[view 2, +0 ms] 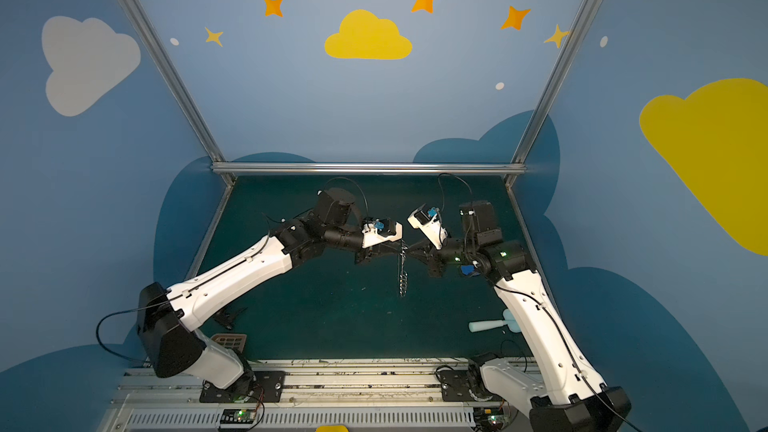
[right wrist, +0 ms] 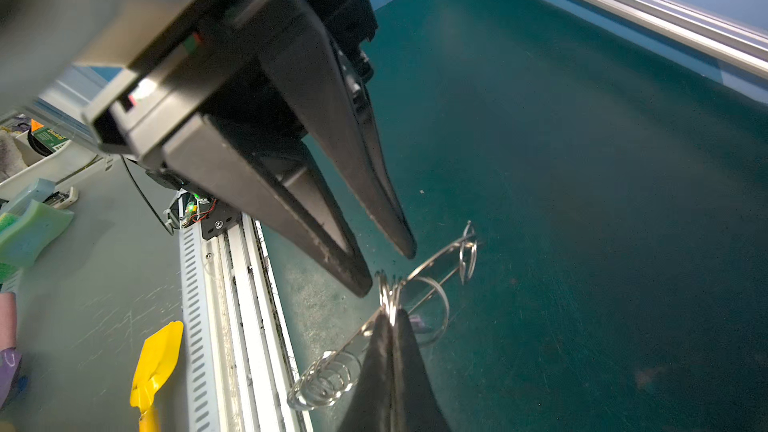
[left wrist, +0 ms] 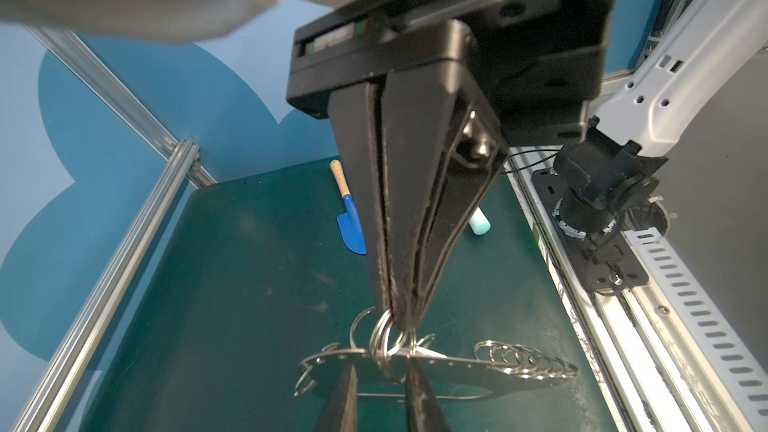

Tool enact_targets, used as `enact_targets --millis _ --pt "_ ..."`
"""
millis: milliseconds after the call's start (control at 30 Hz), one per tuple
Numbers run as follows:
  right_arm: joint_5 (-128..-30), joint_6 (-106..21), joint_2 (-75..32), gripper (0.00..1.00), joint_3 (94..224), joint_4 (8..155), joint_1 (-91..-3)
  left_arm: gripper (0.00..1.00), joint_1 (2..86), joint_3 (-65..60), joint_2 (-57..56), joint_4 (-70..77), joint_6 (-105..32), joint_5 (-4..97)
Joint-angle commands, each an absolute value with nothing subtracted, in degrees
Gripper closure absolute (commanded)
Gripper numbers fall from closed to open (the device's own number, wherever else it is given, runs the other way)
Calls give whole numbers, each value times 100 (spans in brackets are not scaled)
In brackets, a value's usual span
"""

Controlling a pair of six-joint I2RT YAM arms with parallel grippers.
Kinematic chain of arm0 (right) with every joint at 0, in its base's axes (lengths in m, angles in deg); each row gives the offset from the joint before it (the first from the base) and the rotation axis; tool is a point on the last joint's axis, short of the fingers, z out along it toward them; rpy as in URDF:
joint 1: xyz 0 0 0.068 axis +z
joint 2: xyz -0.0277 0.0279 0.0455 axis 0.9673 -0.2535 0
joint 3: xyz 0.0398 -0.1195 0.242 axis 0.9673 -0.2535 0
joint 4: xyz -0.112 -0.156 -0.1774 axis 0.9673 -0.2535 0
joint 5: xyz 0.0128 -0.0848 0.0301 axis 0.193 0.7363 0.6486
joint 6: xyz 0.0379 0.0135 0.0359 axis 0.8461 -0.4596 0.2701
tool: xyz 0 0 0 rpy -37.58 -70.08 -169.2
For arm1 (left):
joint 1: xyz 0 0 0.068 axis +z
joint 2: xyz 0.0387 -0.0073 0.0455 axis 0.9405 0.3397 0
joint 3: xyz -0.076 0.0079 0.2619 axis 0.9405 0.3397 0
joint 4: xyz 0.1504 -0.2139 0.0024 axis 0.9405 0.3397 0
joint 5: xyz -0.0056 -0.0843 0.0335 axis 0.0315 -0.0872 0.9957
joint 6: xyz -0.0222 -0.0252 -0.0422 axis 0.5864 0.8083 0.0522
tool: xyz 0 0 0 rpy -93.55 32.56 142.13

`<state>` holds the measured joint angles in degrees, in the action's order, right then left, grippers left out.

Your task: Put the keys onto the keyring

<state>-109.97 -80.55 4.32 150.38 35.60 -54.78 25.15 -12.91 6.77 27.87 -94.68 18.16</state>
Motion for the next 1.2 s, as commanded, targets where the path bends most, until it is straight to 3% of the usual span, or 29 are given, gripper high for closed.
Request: enact_targets --millis 0,300,600,767,933,1167 --pt "-10942 -8163 390 100 15272 3440 -5400 78 2469 -1485 765 3260 -9749 1615" --pt "-10704 -8266 271 100 15422 3297 -5171 80 2413 -1770 969 3528 -9854 1479" --pt "-10605 -8168 333 100 15469 3431 -5107 93 2359 -1910 1081 3743 -9925 1379" --pt "-10536 -8118 343 100 15541 3403 -5119 87 2339 -1995 1126 3954 -9980 1462" --pt "-10335 -8161 383 100 15481 3287 -5123 68 2346 -1906 1011 3904 -9895 1840" --pt "-10291 -8173 371 100 15448 3285 -5115 71 2365 -1720 890 3734 -9639 2043"
